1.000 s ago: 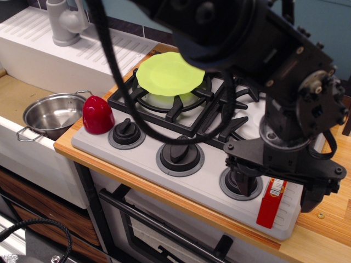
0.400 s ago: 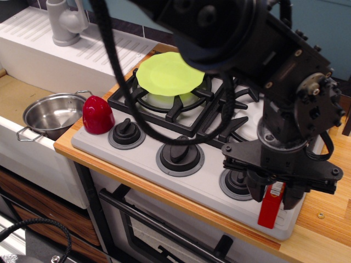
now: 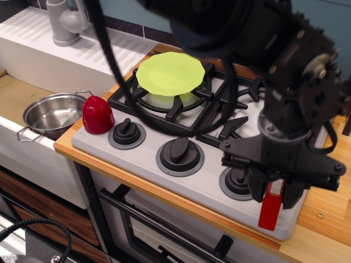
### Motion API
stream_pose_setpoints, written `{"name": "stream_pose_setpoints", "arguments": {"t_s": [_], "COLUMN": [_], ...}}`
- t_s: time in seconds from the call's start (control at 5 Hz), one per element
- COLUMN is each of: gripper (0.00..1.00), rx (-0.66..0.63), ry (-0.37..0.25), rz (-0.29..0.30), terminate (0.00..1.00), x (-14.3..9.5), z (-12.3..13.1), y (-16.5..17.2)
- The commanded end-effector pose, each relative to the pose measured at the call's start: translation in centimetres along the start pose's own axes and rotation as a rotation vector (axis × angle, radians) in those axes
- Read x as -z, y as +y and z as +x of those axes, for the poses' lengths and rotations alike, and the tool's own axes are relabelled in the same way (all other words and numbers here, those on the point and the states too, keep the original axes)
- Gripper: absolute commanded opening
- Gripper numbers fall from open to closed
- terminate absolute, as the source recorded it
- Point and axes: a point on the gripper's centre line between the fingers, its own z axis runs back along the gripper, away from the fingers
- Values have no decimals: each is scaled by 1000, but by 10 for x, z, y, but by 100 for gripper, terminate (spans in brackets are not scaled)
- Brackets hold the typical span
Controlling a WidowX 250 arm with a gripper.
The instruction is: Put cereal on plate and sweetpotato in pot or pan in sink
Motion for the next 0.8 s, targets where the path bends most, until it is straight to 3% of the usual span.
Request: {"name": "stream_pose_setpoints", "arguments": {"t_s": [0.0,0.4,0.6], "gripper": [0,0,0], "rx": [31,117,160], "ry": [-29,-27,-30], "rz": [-6,19,8], "terminate": [0,0,0], "x": [-52,-81,-81], "z": [8,11,18], "y": [-6,20,38]}}
